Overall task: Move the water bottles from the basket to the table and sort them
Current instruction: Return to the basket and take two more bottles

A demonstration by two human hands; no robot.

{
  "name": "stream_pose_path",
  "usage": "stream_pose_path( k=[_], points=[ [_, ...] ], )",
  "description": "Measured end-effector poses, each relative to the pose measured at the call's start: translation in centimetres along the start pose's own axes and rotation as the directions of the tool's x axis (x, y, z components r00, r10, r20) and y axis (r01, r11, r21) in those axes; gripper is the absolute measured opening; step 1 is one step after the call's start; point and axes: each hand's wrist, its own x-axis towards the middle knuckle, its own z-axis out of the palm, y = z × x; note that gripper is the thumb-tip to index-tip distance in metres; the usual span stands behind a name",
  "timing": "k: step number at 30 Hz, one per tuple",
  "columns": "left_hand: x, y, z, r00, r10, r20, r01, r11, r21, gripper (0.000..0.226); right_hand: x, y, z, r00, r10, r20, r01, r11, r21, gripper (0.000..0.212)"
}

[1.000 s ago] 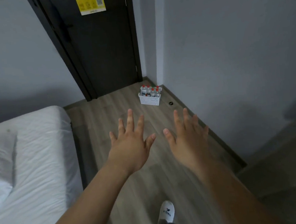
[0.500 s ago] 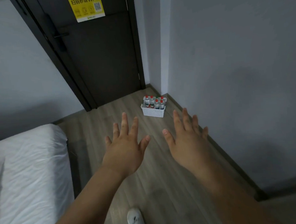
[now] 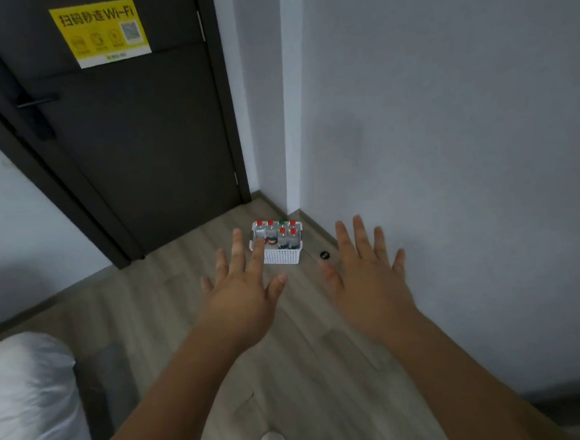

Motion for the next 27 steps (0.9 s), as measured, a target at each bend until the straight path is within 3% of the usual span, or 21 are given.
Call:
stream_pose_path(
  k=[16, 27],
  points=[
    [22.1, -3.9, -2.8, 0.995, 0.102, 0.014, -0.102, 0.995, 0.022, 0.074, 21.1, -3.4, 1.8, 0.991, 0.123, 0.057, -0.12, 0.992, -0.05, 0.082],
    [41.3, -4.9, -3.4, 0.994, 0.046, 0.101, -0.049, 0.998, 0.03, 0.076, 42.8, -2.1, 4.5, 0.994, 0.054, 0.094, -0.052, 0.998, -0.027, 0.08]
  ],
)
